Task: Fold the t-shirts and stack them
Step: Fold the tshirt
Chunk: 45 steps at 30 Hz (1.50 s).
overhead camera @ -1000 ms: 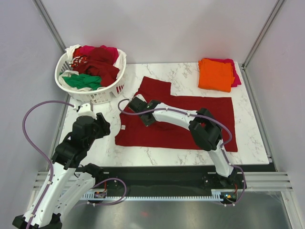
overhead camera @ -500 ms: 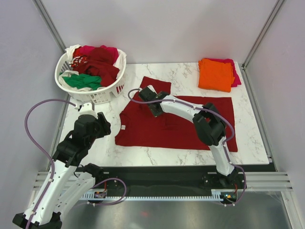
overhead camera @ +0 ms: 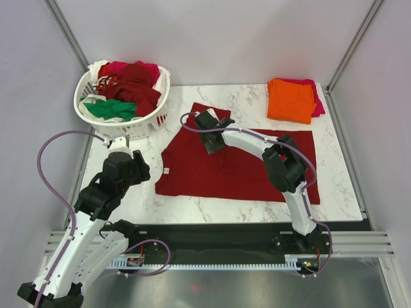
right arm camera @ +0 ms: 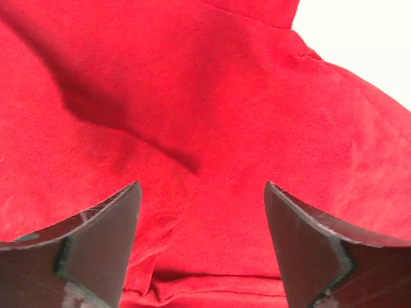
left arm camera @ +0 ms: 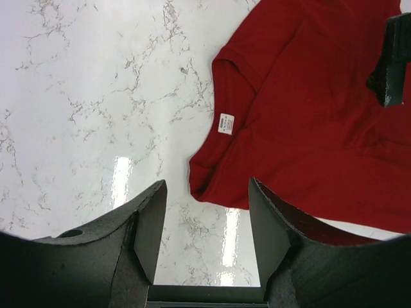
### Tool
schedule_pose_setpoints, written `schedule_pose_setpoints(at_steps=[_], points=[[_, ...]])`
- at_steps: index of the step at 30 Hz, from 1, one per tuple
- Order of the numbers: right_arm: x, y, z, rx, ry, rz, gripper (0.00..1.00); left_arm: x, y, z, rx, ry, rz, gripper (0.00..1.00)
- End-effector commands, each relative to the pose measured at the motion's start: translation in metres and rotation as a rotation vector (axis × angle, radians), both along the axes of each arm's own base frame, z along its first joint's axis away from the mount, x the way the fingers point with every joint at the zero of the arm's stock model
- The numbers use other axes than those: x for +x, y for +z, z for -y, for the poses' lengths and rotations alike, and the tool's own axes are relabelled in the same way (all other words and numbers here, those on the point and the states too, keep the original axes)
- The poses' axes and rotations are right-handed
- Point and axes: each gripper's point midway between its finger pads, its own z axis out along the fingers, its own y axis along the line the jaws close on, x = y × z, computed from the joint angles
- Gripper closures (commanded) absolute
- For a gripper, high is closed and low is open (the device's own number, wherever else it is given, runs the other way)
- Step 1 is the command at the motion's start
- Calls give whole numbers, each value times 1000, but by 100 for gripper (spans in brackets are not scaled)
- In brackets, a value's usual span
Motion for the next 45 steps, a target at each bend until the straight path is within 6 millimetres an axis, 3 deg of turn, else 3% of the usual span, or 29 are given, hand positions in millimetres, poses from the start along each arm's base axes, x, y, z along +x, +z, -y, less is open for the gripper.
schedule_pose_setpoints(at_steps=[1, 5, 6, 8, 9, 10, 11, 12, 13, 14, 15, 16, 17, 19, 20, 21, 24, 30, 40, 45], points=[[21, 14, 9, 0, -65, 67, 13, 9, 0, -1, 29, 4, 6, 39], [20, 40, 26, 43, -125, 106, 12, 19, -6, 15, 24, -51, -64, 39], [19, 60, 32, 80, -139, 137, 11, 21, -9, 24, -5, -67, -96, 39], [7, 58, 39, 138, -153, 124, 11, 34, -18, 38, -20, -91, -160, 39], [5, 78, 46, 198, -163, 151, 11, 41, -19, 50, -51, -128, -171, 39], [-3, 78, 46, 253, -158, 130, 11, 51, -30, 60, -47, -144, -226, 40], [-14, 64, 53, 285, -174, 99, 10, 58, -33, 67, -53, -158, -245, 41], [-17, 79, 65, 347, -198, 119, 10, 66, -34, 78, -73, -185, -246, 41], [-22, 76, 70, 382, -209, 107, 10, 76, -32, 86, -81, -198, -251, 41], [-38, 57, 69, 449, -212, 45, 10, 84, -47, 93, -77, -202, -297, 41], [-41, 65, 77, 508, -223, 54, 10, 89, -53, 101, -90, -219, -320, 41], [-48, 61, 78, 547, -216, 32, 10, 101, -51, 109, -105, -232, -303, 41], [-59, 47, 80, 577, -213, 7, 10, 106, -70, 114, -94, -233, -355, 41], [-70, 46, 79, 643, -192, -28, 11, 114, -83, 122, -86, -243, -375, 41], [-78, 34, 82, 636, -200, -53, 10, 115, -94, 124, -82, -240, -404, 42], [-81, 32, 84, 637, -198, -61, 10, 113, -113, 125, -73, -226, -458, 42], [-88, 21, 90, 625, -207, -85, 10, 103, -144, 127, -67, -208, -545, 45], [-89, 15, 92, 624, -195, -97, 10, 75, -172, 113, -25, -153, -619, 45], [-91, 16, 95, 637, -200, -97, 10, 30, -173, 89, -46, -96, -621, 49], [-93, 24, 107, 605, -219, -60, 10, 6, -164, 80, -84, -71, -615, 48]])
